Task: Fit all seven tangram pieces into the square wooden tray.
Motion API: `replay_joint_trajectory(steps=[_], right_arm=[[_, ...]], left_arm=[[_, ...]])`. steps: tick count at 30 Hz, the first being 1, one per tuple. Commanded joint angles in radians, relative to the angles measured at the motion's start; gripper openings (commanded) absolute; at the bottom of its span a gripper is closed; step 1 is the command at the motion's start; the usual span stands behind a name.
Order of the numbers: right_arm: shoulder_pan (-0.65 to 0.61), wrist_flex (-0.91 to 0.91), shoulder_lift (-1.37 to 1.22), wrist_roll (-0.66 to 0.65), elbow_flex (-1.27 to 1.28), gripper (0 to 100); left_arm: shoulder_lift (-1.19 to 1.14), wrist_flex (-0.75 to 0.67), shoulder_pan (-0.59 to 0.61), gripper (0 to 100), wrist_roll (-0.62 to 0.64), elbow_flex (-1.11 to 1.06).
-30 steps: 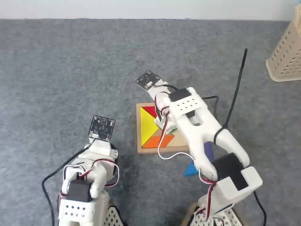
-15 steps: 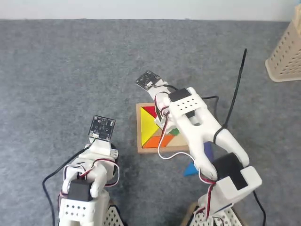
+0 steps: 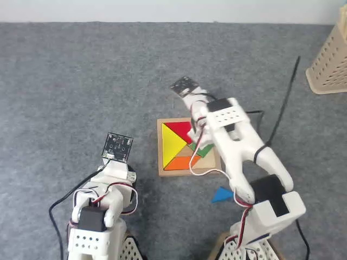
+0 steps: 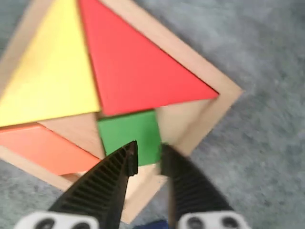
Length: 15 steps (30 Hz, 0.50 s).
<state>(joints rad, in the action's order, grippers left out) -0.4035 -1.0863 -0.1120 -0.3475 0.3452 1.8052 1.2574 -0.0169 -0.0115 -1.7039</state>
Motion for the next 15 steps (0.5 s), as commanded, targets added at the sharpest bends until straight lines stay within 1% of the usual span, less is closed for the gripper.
replay_joint_trajectory(steps=[1,5,11,15], right_arm=[[-0.001,0.03,0.004,0.005,-0.005,1.5],[-0.021,0.064,-0.041,0.002,0.012,0.7],[-0.024,0.064,-0.134,0.003,-0.032,0.7],[-0.025,0.07,-0.142,0.008,-0.04,0.7]], left_arm=[[0.021,0.006,0.0,1,0.006,0.019],[0.021,0.006,0.0,1,0.006,0.019],[0.021,0.006,0.0,1,0.006,0.019],[0.021,0.006,0.0,1,0.006,0.019]])
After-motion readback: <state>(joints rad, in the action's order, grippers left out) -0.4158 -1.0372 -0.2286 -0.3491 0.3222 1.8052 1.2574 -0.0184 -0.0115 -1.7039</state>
